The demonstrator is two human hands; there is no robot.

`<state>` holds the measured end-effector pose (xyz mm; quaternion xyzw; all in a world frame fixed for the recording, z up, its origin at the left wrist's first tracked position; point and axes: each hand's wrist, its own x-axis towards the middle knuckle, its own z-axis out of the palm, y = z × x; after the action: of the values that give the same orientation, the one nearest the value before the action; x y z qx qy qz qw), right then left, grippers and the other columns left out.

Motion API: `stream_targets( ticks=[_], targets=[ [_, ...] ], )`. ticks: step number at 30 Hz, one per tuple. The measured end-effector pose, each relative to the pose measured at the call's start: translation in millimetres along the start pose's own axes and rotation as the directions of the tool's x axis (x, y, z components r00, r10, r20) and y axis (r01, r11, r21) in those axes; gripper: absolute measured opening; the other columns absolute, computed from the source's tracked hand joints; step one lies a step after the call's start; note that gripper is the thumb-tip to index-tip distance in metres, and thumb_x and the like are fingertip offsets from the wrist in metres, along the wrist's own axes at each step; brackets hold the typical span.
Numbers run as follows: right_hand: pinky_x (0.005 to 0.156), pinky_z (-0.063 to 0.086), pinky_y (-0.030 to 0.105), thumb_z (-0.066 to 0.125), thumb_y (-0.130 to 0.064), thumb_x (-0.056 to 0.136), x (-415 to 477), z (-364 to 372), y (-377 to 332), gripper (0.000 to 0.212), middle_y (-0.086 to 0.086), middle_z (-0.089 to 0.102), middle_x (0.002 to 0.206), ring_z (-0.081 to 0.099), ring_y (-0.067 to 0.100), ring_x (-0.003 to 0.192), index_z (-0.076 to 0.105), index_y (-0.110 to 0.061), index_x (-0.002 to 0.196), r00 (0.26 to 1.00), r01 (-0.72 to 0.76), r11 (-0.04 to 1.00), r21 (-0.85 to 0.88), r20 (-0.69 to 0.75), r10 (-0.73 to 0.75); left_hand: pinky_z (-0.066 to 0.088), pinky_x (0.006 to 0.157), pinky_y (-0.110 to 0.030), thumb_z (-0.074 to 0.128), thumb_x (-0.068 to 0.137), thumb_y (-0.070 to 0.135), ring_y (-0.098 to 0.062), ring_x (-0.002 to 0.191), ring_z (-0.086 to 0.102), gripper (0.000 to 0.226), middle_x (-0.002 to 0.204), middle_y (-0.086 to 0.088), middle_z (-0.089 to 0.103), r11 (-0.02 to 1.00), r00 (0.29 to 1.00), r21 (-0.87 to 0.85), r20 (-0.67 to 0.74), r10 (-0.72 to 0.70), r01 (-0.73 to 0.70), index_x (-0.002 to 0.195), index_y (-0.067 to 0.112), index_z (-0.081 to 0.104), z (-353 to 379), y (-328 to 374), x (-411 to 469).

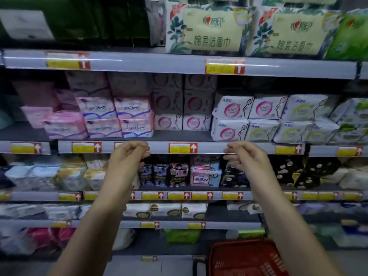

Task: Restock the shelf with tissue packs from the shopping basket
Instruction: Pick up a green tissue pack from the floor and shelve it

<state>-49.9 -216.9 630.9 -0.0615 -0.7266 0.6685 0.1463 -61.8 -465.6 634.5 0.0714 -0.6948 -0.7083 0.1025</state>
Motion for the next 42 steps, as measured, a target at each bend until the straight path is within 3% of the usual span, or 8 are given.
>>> stream_targets(
  ticks=[6, 13, 18, 22, 27, 33, 38, 42],
  targets=[
    [0.087, 0.053, 0.035, 0.049, -0.018, 0.098, -32.9, 23.1, 32.7, 0.017, 0.003, 0.070, 0.096, 0.068, 0.018, 0.092, 0.065, -0.020, 0.091, 0.991, -0.126, 0.991, -0.051, -0.041, 0.124, 0.046, 0.083, -0.024, 0.052, 0.097, 0.021, -0.011, 0.099, 0.064, 0.014, 0.105, -0.003, 0.068, 0.996, 0.995, 0.015, 0.045, -0.094, 0.093, 0.099, 0.015, 0.064, -32.1, -37.0, -4.8],
    [0.079, 0.053, 0.028, 0.048, -0.016, 0.099, -54.7, 36.2, 83.8, 0.018, 0.006, 0.069, 0.098, 0.067, 0.019, 0.089, 0.064, -0.012, 0.095, 0.969, -0.241, 0.966, -0.088, -0.066, 0.236, 0.045, 0.092, -0.037, 0.051, 0.097, 0.018, -0.018, 0.099, 0.063, 0.015, 0.098, -0.002, 0.066, 0.966, 0.966, 0.036, 0.013, -0.257, 0.256, 0.087, 0.019, 0.061, -58.4, -102.0, -7.2],
    [0.083, 0.051, 0.036, 0.048, -0.015, 0.099, -60.8, 40.4, 148.5, 0.018, 0.007, 0.070, 0.097, 0.067, 0.022, 0.091, 0.064, -0.017, 0.091, 0.939, -0.341, 0.934, -0.106, -0.071, 0.335, 0.042, 0.086, -0.036, 0.054, 0.095, 0.015, -0.026, 0.102, 0.060, 0.012, 0.100, -0.009, 0.065, 0.910, 0.911, 0.043, -0.011, -0.413, 0.413, 0.088, 0.014, 0.063, -70.2, -165.1, -13.7],
    [0.082, 0.051, 0.037, 0.047, -0.013, 0.098, -59.9, 47.8, 199.0, 0.021, 0.005, 0.069, 0.093, 0.067, 0.020, 0.087, 0.064, -0.019, 0.088, 0.926, -0.377, 0.914, -0.153, -0.045, 0.374, 0.043, 0.082, -0.033, 0.054, 0.096, 0.017, -0.019, 0.092, 0.059, 0.010, 0.092, 0.000, 0.063, 0.906, 0.908, 0.059, 0.000, -0.419, 0.419, 0.088, 0.016, 0.061, -61.0, -201.7, -6.0],
    [0.073, 0.051, 0.026, 0.048, -0.008, 0.097, -65.8, 53.0, 280.8, 0.019, 0.007, 0.069, 0.093, 0.066, 0.018, 0.086, 0.065, -0.013, 0.089, 0.907, -0.414, 0.890, -0.189, -0.005, 0.421, 0.045, 0.074, -0.028, 0.052, 0.095, 0.012, -0.014, 0.083, 0.060, 0.015, 0.086, -0.003, 0.064, 0.904, 0.908, 0.089, -0.037, -0.418, 0.419, 0.084, 0.017, 0.061, -53.6, -277.2, -6.3],
    [0.089, 0.052, 0.043, 0.051, -0.003, 0.093, -81.6, 49.9, 393.3, 0.024, 0.005, 0.071, 0.092, 0.067, 0.024, 0.092, 0.067, -0.018, 0.085, 0.878, -0.450, 0.836, -0.314, 0.017, 0.479, 0.044, 0.073, -0.028, 0.062, 0.085, 0.014, -0.018, 0.085, 0.060, 0.003, 0.085, -0.004, 0.064, 0.839, 0.838, 0.024, -0.074, -0.540, 0.543, 0.084, 0.016, 0.061, -41.4, -389.6, -18.0],
    [0.089, 0.051, 0.049, 0.052, -0.003, 0.091, -82.7, 50.9, 483.6, 0.029, 0.004, 0.070, 0.089, 0.066, 0.027, 0.090, 0.067, -0.025, 0.079, 0.873, -0.455, 0.821, -0.345, 0.012, 0.488, 0.043, 0.071, -0.026, 0.053, 0.092, 0.004, -0.021, 0.084, 0.061, 0.018, 0.087, -0.008, 0.064, 0.813, 0.811, 0.027, -0.090, -0.578, 0.582, 0.080, 0.015, 0.061, -32.7, -480.7, -21.9],
    [0.065, 0.052, 0.024, 0.052, -0.007, 0.095, -105.3, 61.2, 551.6, 0.022, 0.002, 0.069, 0.088, 0.067, 0.013, 0.083, 0.066, -0.021, 0.086, 0.814, -0.524, 0.798, -0.300, 0.100, 0.572, 0.044, 0.073, -0.027, 0.053, 0.092, 0.003, -0.019, 0.084, 0.061, 0.015, 0.088, -0.008, 0.065, 0.796, 0.794, 0.015, -0.087, -0.602, 0.605, 0.084, 0.013, 0.061, -32.0, -548.5, -27.2]
  ],
)
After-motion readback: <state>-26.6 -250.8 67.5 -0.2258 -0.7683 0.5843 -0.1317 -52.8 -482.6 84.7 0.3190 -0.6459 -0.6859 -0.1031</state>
